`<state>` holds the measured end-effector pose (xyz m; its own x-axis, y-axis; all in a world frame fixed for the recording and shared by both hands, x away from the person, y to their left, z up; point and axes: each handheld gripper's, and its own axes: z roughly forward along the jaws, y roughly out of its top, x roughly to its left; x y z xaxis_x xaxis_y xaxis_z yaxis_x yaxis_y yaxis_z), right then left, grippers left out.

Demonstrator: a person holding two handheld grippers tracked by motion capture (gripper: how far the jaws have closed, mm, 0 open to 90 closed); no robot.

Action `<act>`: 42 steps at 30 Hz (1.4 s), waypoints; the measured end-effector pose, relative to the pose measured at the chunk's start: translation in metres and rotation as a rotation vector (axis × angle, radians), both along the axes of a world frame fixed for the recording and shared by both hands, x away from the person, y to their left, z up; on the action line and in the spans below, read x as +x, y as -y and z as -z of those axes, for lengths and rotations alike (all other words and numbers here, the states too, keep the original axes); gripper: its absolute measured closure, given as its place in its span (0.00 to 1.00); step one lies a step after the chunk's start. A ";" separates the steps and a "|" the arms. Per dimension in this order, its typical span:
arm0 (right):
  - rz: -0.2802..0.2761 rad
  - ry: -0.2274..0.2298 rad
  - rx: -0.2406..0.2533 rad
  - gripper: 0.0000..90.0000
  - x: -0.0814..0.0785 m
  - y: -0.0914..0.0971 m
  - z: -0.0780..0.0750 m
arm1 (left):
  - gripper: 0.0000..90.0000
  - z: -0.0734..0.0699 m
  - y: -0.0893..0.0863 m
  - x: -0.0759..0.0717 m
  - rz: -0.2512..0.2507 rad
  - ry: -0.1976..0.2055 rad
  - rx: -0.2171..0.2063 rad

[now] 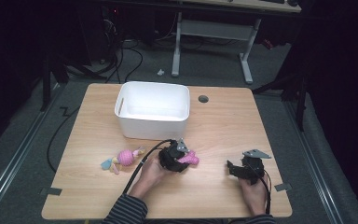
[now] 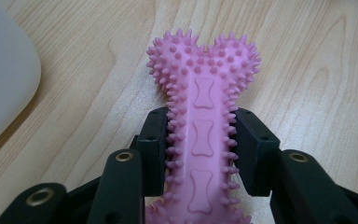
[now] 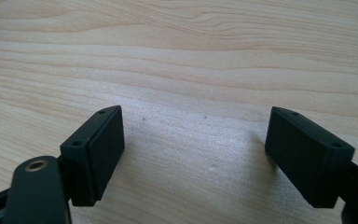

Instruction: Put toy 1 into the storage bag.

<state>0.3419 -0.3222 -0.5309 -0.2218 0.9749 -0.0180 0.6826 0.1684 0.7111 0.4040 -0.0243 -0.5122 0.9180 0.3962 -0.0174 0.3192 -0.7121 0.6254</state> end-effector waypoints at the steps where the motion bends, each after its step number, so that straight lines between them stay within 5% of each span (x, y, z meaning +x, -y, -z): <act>1: 0.000 0.000 0.000 0.22 0.000 0.000 0.000 | 0.66 0.000 0.000 0.000 0.000 0.000 0.000; 15: -0.004 0.002 -0.002 0.22 0.000 0.000 0.000 | 0.66 -0.025 -0.016 -0.009 -0.030 0.009 -0.087; 23: -0.005 0.002 -0.002 0.22 0.000 0.000 0.000 | 0.66 -0.037 -0.026 -0.013 -0.040 0.009 -0.088; 33: -0.004 0.002 -0.002 0.22 0.000 0.000 0.000 | 0.66 -0.061 -0.050 -0.019 -0.103 0.025 -0.174; 42: -0.004 0.002 -0.002 0.22 0.000 0.000 0.000 | 0.66 -0.074 -0.073 -0.020 -0.137 0.008 -0.199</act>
